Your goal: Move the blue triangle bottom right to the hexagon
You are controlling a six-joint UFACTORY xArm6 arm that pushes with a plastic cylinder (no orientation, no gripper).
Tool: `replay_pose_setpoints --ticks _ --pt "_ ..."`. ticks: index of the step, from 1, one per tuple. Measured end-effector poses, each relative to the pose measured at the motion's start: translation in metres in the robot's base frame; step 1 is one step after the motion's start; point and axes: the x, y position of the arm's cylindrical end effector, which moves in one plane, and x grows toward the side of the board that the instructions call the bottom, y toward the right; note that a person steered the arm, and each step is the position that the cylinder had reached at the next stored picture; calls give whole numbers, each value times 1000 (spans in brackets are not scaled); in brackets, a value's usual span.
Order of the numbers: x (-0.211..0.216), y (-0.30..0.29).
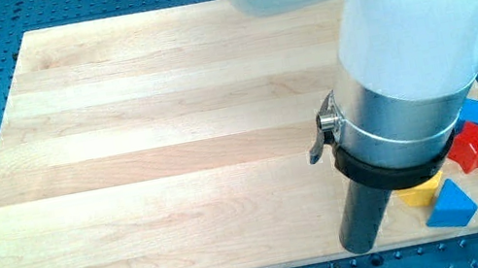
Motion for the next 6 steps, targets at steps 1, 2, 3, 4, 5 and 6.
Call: replay_pose_setpoints --ticks 1,2,3,4,5,6 --pt "0 30" --pt "0 67" --pt "0 87" --pt "0 87" --pt "0 87" --pt "-1 87"
